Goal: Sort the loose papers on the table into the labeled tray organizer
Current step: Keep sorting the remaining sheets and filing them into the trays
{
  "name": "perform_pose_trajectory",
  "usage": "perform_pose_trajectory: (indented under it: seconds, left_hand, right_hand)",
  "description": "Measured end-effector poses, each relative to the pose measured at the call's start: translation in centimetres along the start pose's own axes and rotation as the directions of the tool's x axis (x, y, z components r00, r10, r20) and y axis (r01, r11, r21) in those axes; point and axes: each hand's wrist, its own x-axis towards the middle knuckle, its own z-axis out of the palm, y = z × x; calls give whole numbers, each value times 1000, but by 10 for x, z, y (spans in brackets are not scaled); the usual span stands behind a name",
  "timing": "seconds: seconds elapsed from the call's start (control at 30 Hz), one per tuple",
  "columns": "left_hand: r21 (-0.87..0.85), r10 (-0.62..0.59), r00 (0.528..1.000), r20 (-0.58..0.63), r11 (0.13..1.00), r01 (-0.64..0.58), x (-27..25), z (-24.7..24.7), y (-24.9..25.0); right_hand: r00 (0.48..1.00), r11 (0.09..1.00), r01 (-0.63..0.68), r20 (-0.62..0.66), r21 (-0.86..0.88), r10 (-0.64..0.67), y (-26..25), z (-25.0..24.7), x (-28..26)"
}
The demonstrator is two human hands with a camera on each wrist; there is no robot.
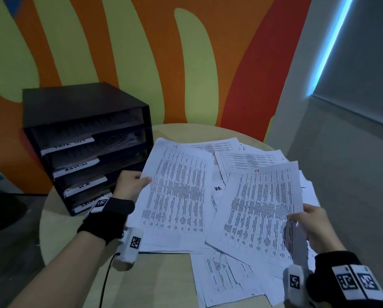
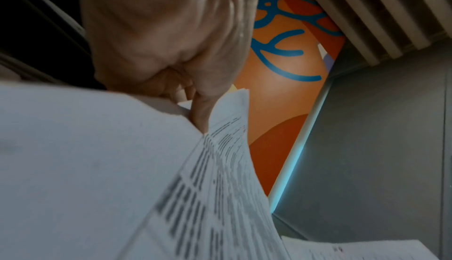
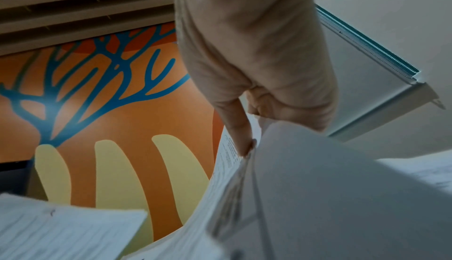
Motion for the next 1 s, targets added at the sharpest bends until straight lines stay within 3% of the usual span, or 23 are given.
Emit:
perform_pose_trajectory:
  seconds: [0.13,0.27,0.4,0.6,0.7,0.8,0.9,1.0]
  left_hand:
    - [-189,82,992,-97,977,-99,-8,-8,27]
    - [-334,46,985,-164,937,-100,-4,-20,48]
    - [-334,26,995,-92,941,-56,-4,-9,59]
    - [-192,35,993,108,981,-13,-26,52,52]
    - [-218,17,978,206,975,29,-36,77,46]
    - [-209,-30,972,235,975,80,-42,95,46]
    - [-254,5,957,289,965,71,-49,103,49]
    - [-305,175,955,238,947,-97,-60,104,62]
  right_hand:
    - [1000,1000,-11,5,16,11,-2,0,-3]
    - [1000,1000,10,4,29,-10,-3,1,-5]
    - [998,993,47,34,113,-51,-16,4,-14]
    - [955,956,49,266,289,-129,-45,24,-37]
    - [958,934,35,255,356,-133,-45,39,-39]
    - [932,960,130,301,248,-204,-40,49,-45]
    - [925,960,254,259,119,-277,-43,55,-59]
    - [907,913,383,128,139,-400,-58,52,-72]
